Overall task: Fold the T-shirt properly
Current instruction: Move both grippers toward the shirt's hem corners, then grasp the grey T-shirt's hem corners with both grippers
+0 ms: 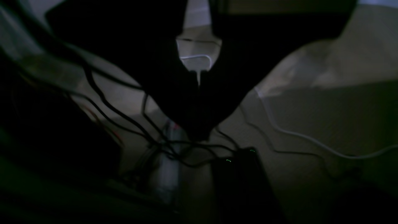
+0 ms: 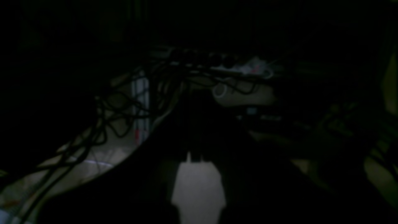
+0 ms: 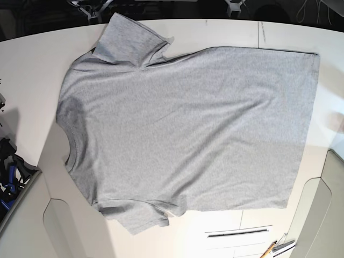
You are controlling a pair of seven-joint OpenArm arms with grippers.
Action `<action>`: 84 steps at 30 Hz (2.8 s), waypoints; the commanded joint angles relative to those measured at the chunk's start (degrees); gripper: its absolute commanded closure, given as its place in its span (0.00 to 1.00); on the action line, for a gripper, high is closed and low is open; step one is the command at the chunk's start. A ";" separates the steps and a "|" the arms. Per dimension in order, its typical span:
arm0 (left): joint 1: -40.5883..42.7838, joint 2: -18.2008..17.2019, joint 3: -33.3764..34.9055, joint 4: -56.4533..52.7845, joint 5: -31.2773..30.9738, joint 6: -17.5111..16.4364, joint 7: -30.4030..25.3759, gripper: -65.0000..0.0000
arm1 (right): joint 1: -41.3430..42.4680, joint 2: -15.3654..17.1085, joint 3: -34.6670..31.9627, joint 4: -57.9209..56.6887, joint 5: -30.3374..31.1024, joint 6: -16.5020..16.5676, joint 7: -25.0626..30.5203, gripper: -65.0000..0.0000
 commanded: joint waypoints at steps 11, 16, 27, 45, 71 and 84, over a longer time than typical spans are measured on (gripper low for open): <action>24.85 -10.36 -2.01 29.51 -11.15 -16.46 0.13 1.00 | -22.01 10.34 0.33 29.59 11.78 5.22 0.68 1.00; 35.04 -11.30 -12.00 44.06 -17.29 -21.72 5.29 1.00 | -33.86 12.24 3.39 46.34 13.14 8.28 0.48 1.00; 41.40 -11.32 -26.91 63.58 -41.27 -21.72 28.41 1.00 | -42.62 9.68 19.76 72.37 32.35 17.03 -5.81 1.00; 34.69 -11.30 -30.29 64.78 -59.01 -21.72 42.34 0.91 | -19.91 -3.43 37.68 61.83 40.59 10.32 -18.62 1.00; 28.68 -11.28 -32.35 64.83 -57.86 -21.72 42.42 0.56 | -6.71 -3.43 32.13 47.80 46.53 18.34 -37.22 0.63; 20.72 -11.32 -43.89 63.17 -52.85 -20.61 42.42 0.46 | -6.69 -3.41 32.11 47.80 46.07 18.36 -37.24 1.00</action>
